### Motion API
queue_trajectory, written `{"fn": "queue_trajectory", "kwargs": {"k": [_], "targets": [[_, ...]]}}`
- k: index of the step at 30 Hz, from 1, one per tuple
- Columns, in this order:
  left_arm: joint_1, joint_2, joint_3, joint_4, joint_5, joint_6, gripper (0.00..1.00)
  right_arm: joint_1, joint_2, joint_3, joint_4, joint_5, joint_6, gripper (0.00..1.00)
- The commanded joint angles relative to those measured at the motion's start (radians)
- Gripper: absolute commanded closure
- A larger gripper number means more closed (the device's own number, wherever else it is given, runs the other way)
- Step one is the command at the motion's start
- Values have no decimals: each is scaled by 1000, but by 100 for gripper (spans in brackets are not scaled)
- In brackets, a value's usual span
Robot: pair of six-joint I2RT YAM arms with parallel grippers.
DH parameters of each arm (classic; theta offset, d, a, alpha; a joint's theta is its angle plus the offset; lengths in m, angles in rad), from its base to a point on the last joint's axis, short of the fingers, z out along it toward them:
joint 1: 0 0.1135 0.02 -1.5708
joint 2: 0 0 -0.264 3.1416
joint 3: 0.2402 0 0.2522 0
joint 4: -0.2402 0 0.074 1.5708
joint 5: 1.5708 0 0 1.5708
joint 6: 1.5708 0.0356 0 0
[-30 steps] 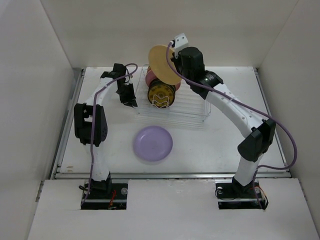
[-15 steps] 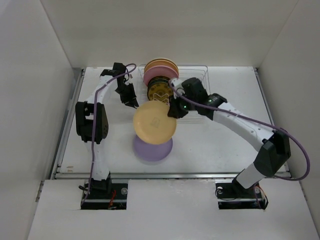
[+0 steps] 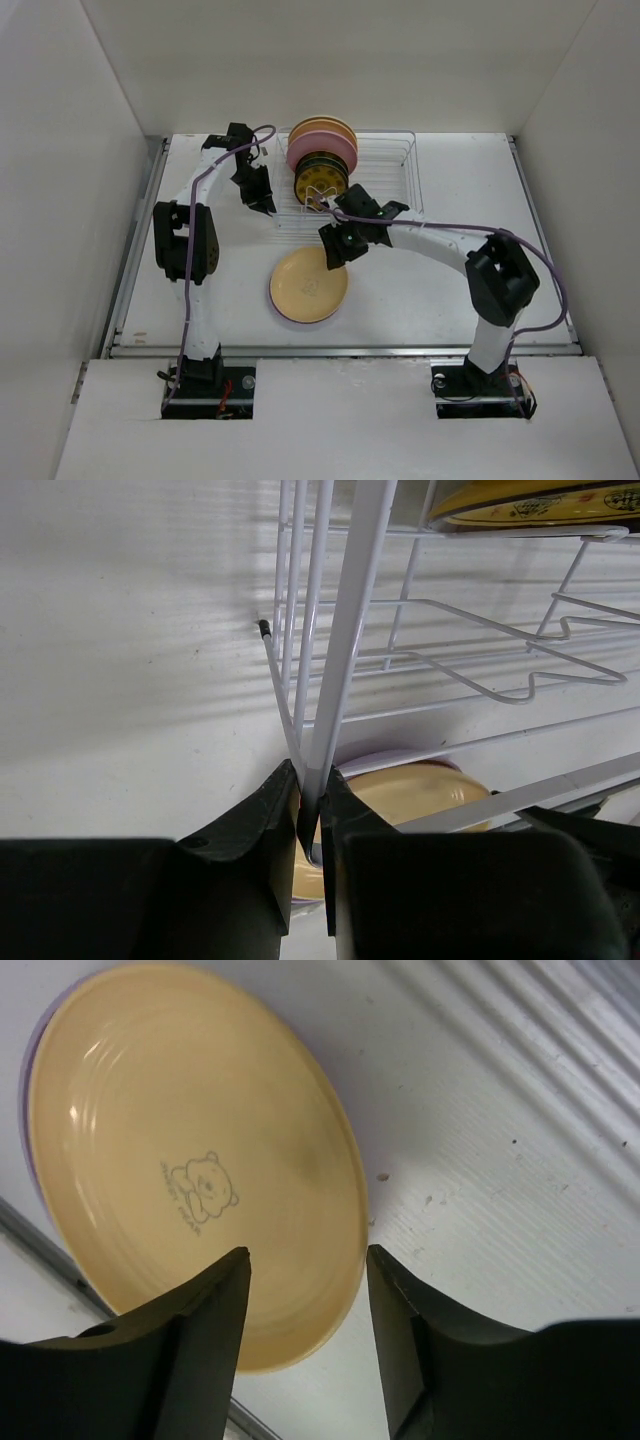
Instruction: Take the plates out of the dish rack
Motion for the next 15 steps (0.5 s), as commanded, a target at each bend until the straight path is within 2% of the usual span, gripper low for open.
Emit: {"fn": "queue_trajectory", "kwargs": {"k": [1, 6, 10, 12, 15], "targets": [[11, -20, 3, 26, -18, 2, 100, 34, 37, 77, -14, 101, -8, 43], [11, -20, 12, 26, -18, 2, 100, 85, 57, 130, -116, 275, -29, 41], [2, -20, 21, 17, -18, 11, 100, 85, -30, 211, -126, 293, -48, 41], [2, -20, 21, 7, -18, 20, 100, 76, -125, 262, -86, 327, -63, 34], [2, -11, 30, 7, -38, 29, 100, 22, -150, 350, 24, 381, -111, 27]]}}
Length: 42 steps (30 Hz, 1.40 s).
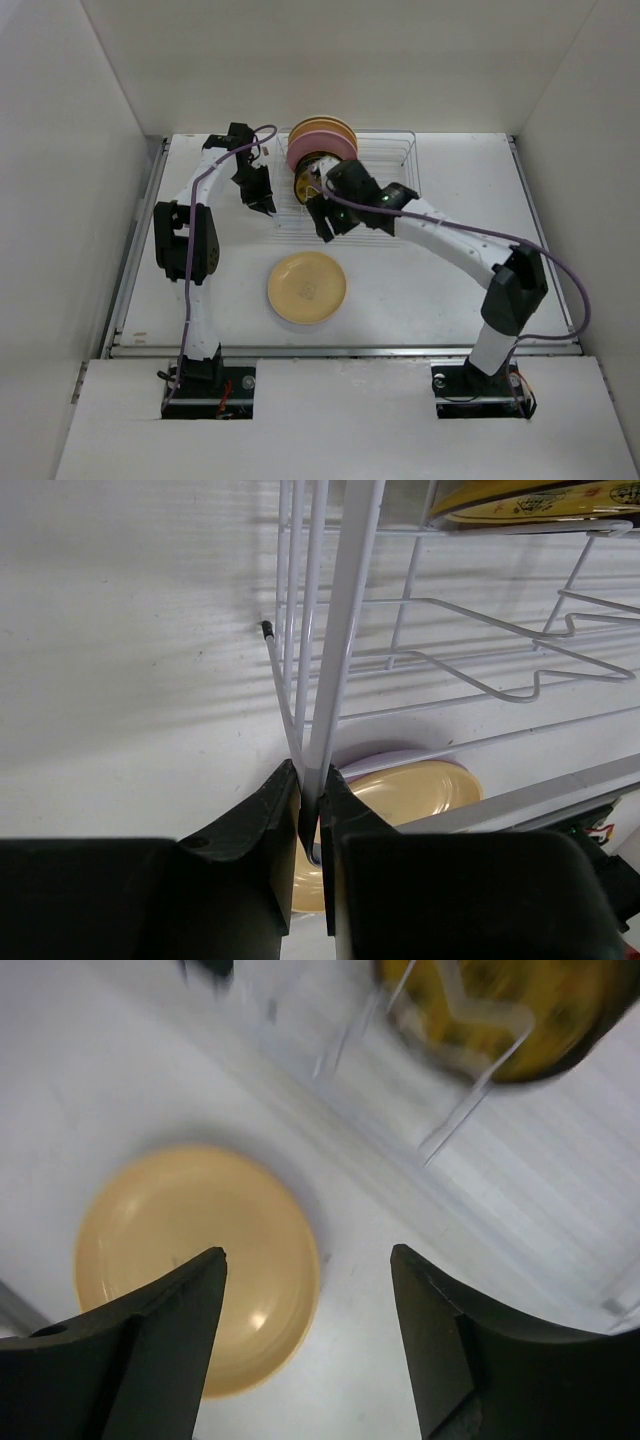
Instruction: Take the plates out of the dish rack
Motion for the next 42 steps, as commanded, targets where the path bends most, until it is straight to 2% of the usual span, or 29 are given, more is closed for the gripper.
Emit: {"fn": "queue_trajectory", "kwargs": {"k": [1, 3, 4, 6, 7, 12, 16, 28, 34, 38, 42], "targets": [[6, -11, 41, -2, -40, 13, 100, -61, -88, 146, 159, 95, -115, 27], [6, 0, 41, -2, -40, 13, 100, -83, 50, 246, 155, 124, -177, 30], [6, 0, 53, -2, -40, 22, 100, -97, 106, 305, 129, 141, -220, 39], [6, 0, 53, -11, -51, 22, 100, -115, 203, 462, 80, 141, -255, 46], [6, 0, 53, -11, -51, 22, 100, -132, 262, 495, 80, 126, -266, 48], [6, 9, 53, -11, -60, 42, 100, -199, 346, 587, 161, 63, -275, 48], [6, 19, 62, -11, -71, 51, 100, -230, 426, 692, 141, -69, -286, 49], [6, 74, 91, -29, -80, 51, 100, -250, 531, 670, 139, -157, -275, 53], [6, 74, 91, -29, -69, 51, 100, -250, 553, 661, 149, -148, -275, 53], [6, 74, 91, -39, -60, 51, 100, -250, 553, 661, 149, -157, -266, 61], [6, 74, 91, -39, -60, 51, 100, -250, 527, 661, 139, -145, -266, 77]]}}
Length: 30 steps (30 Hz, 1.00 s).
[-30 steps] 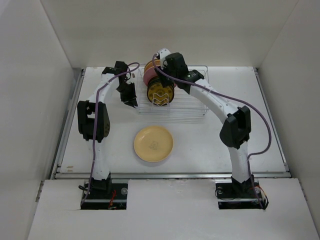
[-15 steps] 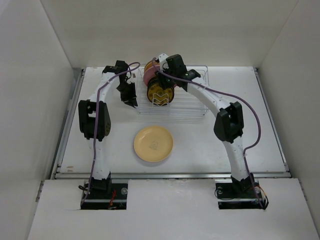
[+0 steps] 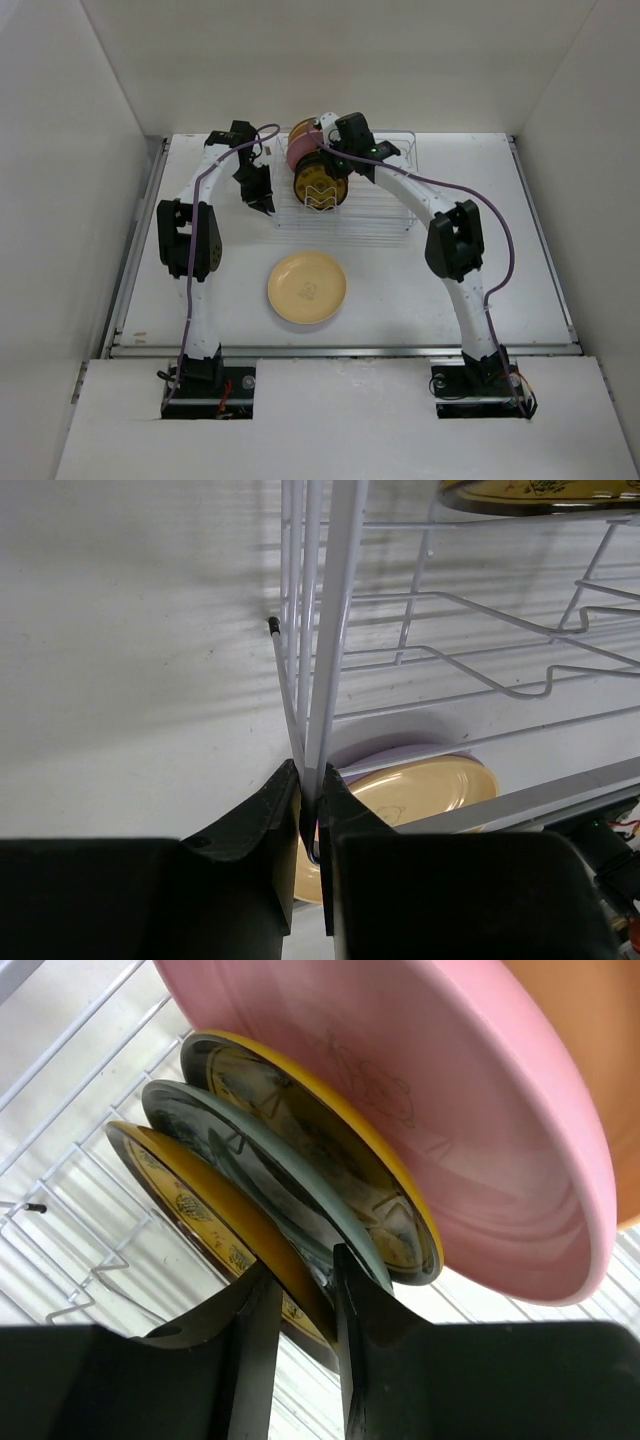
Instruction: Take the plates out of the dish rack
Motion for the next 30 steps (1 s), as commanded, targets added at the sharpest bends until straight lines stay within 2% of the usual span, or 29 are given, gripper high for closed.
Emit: {"fn": "queue_trajectory", "kwargs": {"k": [1, 4, 12, 19, 23, 25, 28, 29, 30], "targets": [[13, 31, 18, 26, -35, -8, 100, 13, -30, 28, 14, -23, 35, 89], [13, 22, 9, 26, -14, -17, 100, 13, -82, 19, 25, 6, 35, 100], [13, 11, -13, 46, -3, -50, 100, 13, -217, -3, 57, 66, -4, 100], [13, -8, -13, 46, -22, -50, 100, 13, -354, -90, 80, 139, -16, 100], [13, -8, -22, 46, -31, -50, 100, 2, -510, -210, 65, 175, 82, 100], [13, -8, -22, 46, -31, -50, 100, -8, -605, -334, 55, 143, 142, 100], [13, -8, -11, 46, -31, -50, 100, -8, -635, -467, 40, 52, 192, 100], [13, 3, -11, 46, -17, -50, 100, -18, -618, -481, 31, 6, 237, 95], [13, 3, -2, 46, -17, -50, 100, -18, -601, -491, 31, -67, 269, 81]]}}
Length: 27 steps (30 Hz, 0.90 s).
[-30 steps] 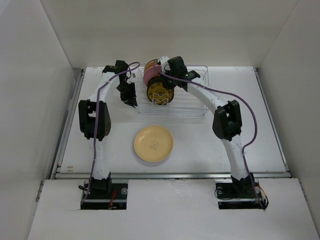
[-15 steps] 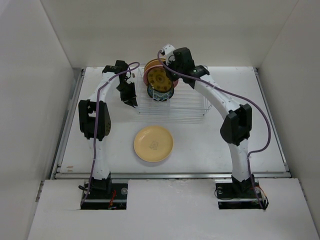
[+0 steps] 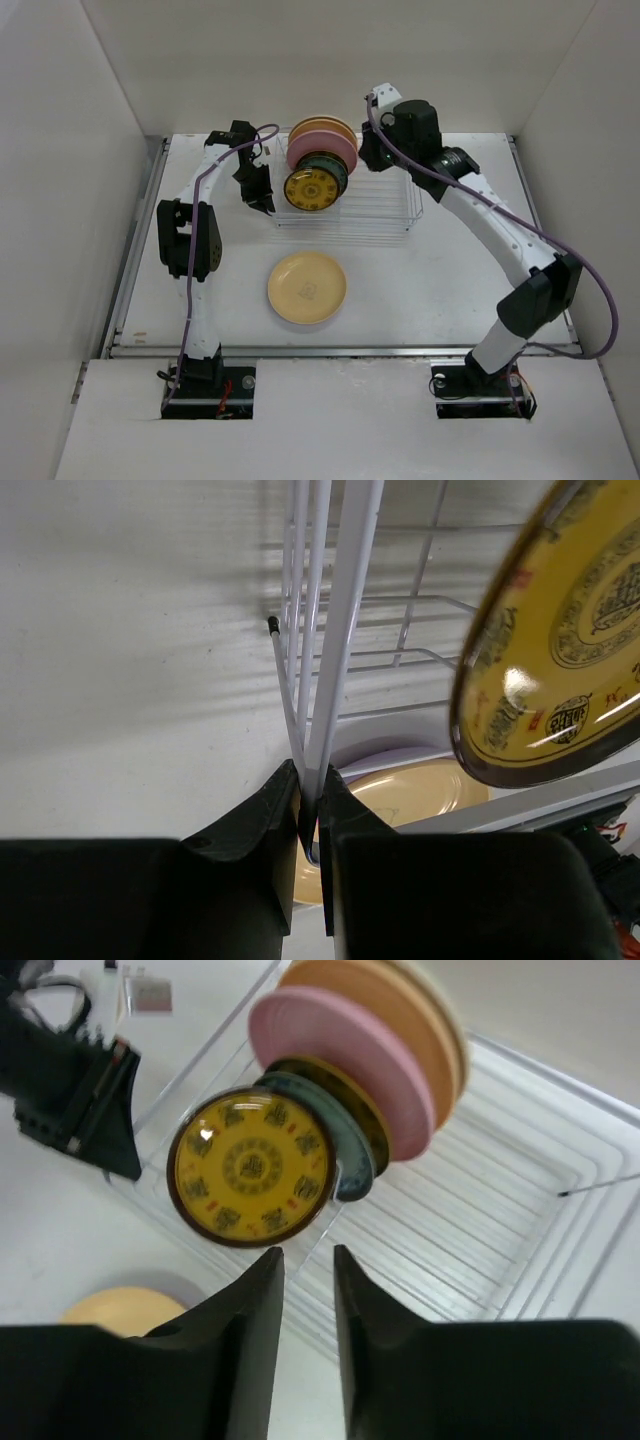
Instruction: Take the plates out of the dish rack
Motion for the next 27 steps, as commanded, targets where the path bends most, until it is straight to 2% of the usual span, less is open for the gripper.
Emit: {"fn": "queue_trajectory", "kwargs": {"k": [1, 2, 3, 7, 13, 15, 16, 19, 20, 21, 23, 26, 27], "targets": [[12, 12, -1, 44, -16, -22, 100, -20, 96, -66, 3, -171, 150, 64], [12, 12, -1, 44, -16, -22, 100, -20, 124, -76, 14, -200, 218, 45], [12, 12, -1, 44, -16, -22, 100, -36, 156, -62, 14, -230, 246, 42], [12, 3, -1, 35, -26, -13, 100, -88, 311, 25, 79, -453, 413, 35], [12, -6, -21, 35, -45, -3, 100, -97, 469, 136, 50, -398, 514, 34], [12, -6, -21, 35, -45, -3, 100, -97, 478, 118, 89, -398, 533, 38], [12, -6, -21, 35, -45, -3, 100, -97, 478, 104, 115, -415, 542, 52], [12, -6, -21, 35, -45, -3, 100, -97, 478, 82, 158, -415, 542, 71], [12, -6, -21, 35, -45, -3, 100, -97, 468, 73, 158, -415, 542, 85], [12, -6, -21, 35, -45, -3, 100, -97, 468, 56, 180, -415, 542, 90], [12, 3, -21, 35, -45, -3, 100, -97, 452, 47, 189, -427, 542, 93], [12, 3, -21, 35, -45, -3, 100, -108, 486, 82, 155, -470, 531, 77], [12, 3, -21, 35, -45, -3, 100, -108, 497, 82, 155, -481, 531, 77]]}}
